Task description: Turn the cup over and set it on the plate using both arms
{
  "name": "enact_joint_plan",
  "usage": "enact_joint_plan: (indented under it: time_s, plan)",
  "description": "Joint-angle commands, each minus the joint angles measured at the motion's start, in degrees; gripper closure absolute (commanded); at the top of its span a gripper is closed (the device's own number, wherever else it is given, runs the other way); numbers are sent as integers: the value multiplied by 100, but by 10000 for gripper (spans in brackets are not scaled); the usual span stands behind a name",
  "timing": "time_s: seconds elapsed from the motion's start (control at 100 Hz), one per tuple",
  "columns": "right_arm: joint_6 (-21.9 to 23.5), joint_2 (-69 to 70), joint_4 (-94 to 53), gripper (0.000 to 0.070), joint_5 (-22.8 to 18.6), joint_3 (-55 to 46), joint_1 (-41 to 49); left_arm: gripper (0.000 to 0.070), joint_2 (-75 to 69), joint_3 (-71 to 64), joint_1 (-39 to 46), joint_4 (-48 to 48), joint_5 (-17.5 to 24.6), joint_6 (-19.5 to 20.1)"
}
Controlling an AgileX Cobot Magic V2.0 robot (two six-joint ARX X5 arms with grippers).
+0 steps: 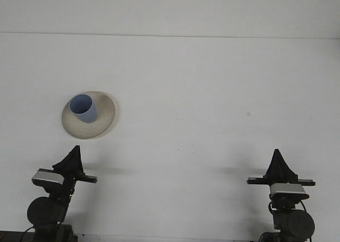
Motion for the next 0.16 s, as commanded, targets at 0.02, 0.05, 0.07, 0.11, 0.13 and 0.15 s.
enact_joint_plan:
  time_s: [0.02,0.05,0.07,0.11,0.13,0.15]
  plan:
    - [26,0,70,699,2,-13,0,689,-9,-111,-11,72,11,26]
    - [26,0,70,699,2,-13,0,689,-9,-114,-11,72,11,26]
    - [26,0,70,698,2,-13,0,688,-9,-114,-11,72,11,26]
    - [26,0,70,699,2,-13,0,688,-9,-114,-11,72,11,26]
    - [26,0,70,699,2,-13,0,689,-9,-114,-11,72,11,26]
    - [26,0,70,699,2,-13,0,689,-9,-114,-11,72,11,26]
